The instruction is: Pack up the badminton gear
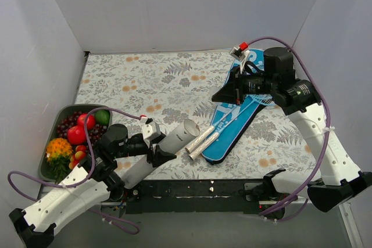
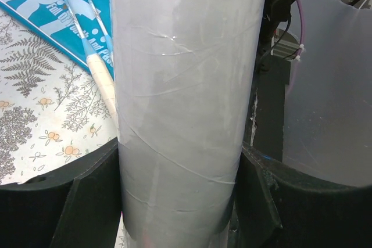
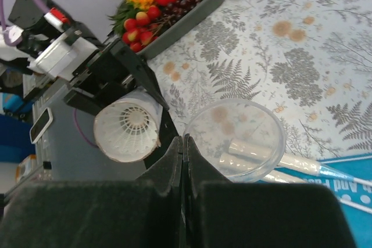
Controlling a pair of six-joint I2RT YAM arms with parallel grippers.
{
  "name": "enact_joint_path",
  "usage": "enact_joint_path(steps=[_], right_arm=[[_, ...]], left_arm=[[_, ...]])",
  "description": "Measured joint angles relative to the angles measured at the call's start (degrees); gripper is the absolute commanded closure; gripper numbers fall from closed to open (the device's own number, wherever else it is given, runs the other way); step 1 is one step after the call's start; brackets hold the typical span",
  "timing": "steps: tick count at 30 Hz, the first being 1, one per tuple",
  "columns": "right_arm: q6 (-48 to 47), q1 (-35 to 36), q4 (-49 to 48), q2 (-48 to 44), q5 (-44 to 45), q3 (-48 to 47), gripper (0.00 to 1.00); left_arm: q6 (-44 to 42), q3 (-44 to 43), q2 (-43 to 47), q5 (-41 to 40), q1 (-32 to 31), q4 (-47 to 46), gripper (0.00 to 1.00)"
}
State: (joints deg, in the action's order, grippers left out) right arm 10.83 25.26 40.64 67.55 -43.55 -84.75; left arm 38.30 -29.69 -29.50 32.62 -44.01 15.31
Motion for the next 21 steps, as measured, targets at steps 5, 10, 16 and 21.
enact_joint_path(steps=[5, 10, 16, 21], right_arm=[[-1.2, 4.7, 0.8, 2.2, -3.0, -2.5, 0.99], [-3.1, 9.0, 3.0, 3.5, -5.1, -2.7, 0.99], [-4.7, 12.5, 3.7, 3.6, -6.7, -2.3, 0.99], [-5.3, 14.8, 4.4, 2.9, -7.2, 0.0, 0.99]], left_arm=[[-0.2, -0.9, -0.8, 0.7, 0.0, 1.2, 0.39], [-0.3, -1.2, -1.2, 1.2, -0.1, 1.6, 0.39], [-0.6, -1.4, -1.7, 1.3, -0.1, 2.3, 0.39], [-0.9, -1.6, -1.9, 1.3, -0.4, 2.5, 0.39]])
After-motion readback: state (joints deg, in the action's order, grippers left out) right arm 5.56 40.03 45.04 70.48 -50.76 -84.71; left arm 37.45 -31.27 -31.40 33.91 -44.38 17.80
